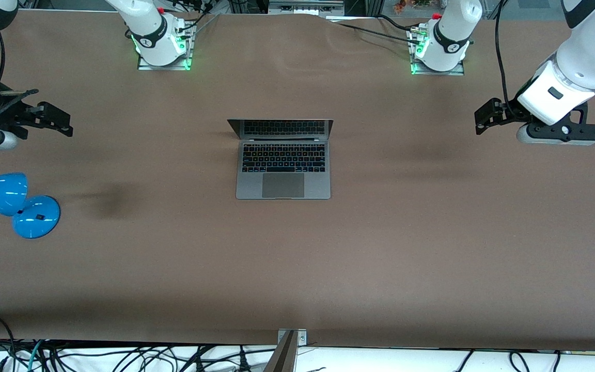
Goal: Close laptop with both arms from behind
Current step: 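Start moving both grippers from rest toward the open laptop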
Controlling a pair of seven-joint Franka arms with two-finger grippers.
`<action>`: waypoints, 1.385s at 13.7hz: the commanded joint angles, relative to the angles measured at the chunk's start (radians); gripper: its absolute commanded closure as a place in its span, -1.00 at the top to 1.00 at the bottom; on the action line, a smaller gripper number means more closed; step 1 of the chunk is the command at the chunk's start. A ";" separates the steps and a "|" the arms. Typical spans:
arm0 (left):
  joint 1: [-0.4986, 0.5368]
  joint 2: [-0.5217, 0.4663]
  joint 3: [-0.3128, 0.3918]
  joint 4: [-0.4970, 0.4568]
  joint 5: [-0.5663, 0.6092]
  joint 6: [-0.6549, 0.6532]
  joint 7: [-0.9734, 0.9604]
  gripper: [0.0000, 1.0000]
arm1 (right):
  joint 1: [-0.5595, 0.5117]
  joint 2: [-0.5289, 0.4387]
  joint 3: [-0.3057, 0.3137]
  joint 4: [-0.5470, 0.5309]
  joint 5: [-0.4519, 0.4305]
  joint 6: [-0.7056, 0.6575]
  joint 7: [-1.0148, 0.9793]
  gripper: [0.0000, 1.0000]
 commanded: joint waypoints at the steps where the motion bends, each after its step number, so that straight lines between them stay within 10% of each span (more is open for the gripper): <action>1: 0.008 -0.010 -0.008 -0.012 0.012 0.006 0.023 1.00 | -0.007 -0.028 0.006 -0.027 0.015 0.001 0.013 1.00; 9: -0.004 -0.010 -0.011 -0.015 0.003 0.003 -0.009 1.00 | -0.007 -0.022 0.006 -0.024 0.010 0.016 -0.002 1.00; 19: -0.009 0.121 -0.200 0.020 -0.088 0.005 -0.270 1.00 | -0.007 -0.036 0.012 -0.063 0.015 0.005 -0.014 1.00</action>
